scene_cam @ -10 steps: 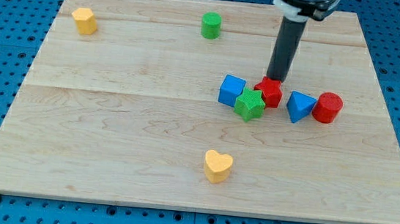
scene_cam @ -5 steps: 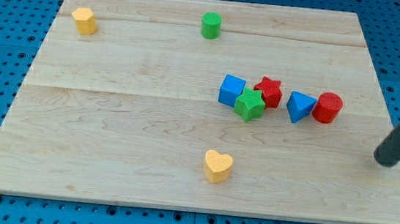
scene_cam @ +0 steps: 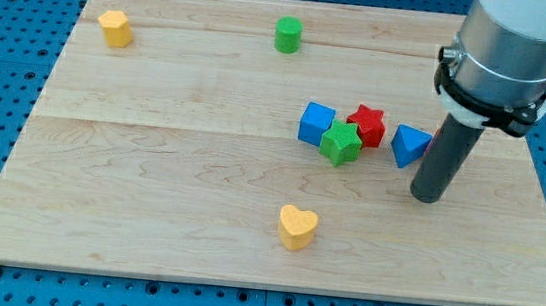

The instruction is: Move the red circle towards the top right corner

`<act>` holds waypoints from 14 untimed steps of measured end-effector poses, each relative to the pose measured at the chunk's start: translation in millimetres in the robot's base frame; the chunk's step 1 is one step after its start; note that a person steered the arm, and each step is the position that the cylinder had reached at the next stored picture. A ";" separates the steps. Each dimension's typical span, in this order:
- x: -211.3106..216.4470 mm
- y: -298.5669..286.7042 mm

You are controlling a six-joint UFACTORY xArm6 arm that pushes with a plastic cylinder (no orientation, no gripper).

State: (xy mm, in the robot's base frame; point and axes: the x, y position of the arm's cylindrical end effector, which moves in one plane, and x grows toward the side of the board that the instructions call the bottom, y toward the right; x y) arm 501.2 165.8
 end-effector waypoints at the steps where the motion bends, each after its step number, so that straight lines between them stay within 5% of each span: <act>1: -19.2 17.4; 6: -176.4 22.8; 7: -182.0 22.4; 10: -97.3 1.4; 12: -100.2 62.7; 14: -116.7 64.0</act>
State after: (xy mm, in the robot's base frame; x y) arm 384.5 229.8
